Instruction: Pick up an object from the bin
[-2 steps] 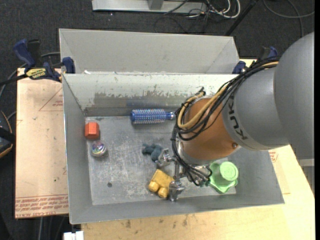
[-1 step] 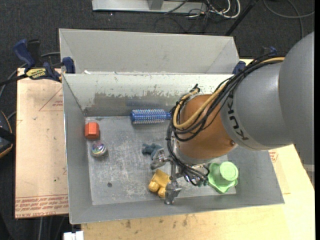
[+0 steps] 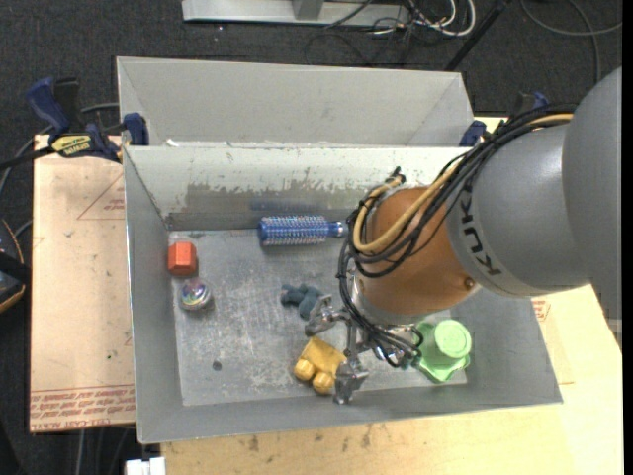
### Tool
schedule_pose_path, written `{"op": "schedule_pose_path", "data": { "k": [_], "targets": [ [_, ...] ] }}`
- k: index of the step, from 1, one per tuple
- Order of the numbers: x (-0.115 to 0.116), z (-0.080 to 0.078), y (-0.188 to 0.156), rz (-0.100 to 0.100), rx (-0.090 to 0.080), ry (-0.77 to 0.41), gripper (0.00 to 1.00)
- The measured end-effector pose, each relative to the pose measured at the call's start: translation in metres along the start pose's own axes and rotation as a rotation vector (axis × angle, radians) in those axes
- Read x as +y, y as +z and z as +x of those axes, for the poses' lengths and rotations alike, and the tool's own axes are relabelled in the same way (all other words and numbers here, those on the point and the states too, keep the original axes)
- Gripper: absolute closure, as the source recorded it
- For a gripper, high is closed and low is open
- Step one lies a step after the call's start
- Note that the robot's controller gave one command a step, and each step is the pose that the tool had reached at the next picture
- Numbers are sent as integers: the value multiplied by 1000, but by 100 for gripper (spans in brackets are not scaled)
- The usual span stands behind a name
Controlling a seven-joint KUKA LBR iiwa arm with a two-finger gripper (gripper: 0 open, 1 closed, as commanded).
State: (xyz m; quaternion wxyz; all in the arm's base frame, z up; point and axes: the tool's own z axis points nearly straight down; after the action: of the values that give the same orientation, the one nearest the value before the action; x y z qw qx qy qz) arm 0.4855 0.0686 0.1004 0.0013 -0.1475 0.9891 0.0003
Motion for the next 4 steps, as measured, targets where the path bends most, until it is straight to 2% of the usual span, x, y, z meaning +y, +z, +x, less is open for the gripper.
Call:
{"op": "schedule_pose_path", "data": {
  "k": [1, 2, 3, 4],
  "targets": [
    [-3, 0, 24, 0, -17, 135, 0],
    [7, -2, 25, 3, -14, 272, 0],
    [8, -4, 24, 2, -23, 273, 100],
    [8, -6, -3, 0, -2, 272, 100]
  ]
}}
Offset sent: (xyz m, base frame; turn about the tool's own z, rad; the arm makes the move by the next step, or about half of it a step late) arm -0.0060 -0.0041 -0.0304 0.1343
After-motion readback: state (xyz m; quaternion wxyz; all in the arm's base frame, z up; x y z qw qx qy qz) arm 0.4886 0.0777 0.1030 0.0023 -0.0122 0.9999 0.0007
